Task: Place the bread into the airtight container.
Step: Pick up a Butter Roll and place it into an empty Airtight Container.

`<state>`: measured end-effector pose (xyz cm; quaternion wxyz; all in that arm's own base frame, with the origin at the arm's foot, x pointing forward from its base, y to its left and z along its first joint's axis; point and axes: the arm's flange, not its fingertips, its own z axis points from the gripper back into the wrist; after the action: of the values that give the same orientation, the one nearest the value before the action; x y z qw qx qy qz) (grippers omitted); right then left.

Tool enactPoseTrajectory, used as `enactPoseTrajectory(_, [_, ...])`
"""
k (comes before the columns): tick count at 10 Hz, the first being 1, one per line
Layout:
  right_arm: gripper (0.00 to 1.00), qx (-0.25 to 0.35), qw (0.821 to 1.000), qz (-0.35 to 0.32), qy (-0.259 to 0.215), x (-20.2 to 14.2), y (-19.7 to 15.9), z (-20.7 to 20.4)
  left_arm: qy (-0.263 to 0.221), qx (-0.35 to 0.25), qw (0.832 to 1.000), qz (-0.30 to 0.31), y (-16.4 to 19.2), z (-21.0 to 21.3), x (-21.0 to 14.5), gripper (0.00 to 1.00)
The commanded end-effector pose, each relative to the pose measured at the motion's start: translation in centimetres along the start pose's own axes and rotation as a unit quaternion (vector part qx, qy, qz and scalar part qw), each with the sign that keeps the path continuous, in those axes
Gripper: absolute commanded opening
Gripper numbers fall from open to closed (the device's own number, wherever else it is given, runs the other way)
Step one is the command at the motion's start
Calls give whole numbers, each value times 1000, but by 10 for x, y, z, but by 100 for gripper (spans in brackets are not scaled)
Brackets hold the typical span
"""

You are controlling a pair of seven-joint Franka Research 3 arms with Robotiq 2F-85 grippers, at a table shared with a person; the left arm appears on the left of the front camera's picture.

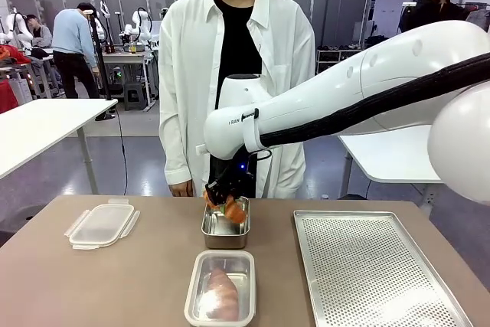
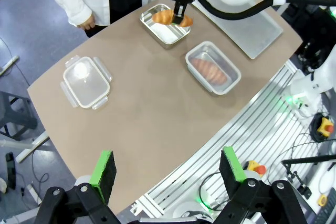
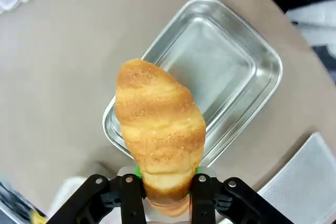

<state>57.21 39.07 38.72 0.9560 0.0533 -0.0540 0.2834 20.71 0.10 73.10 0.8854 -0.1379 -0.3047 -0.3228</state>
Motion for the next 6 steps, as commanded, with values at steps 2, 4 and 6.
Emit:
enactPoseTrajectory(2, [30, -11, 978, -207, 1, 14, 17, -20, -2, -7, 1000, -8, 0, 0, 1, 100])
enactPoseTrajectory(4, [30, -29, 961, -273, -4, 23, 12, -35, -2, -7, 1000, -8, 0, 0, 1, 100])
enactPoseTrajectory(6, [30, -72, 959, -273, -32, 30, 6, -46, -2, -7, 1000, -8, 0, 0, 1, 100])
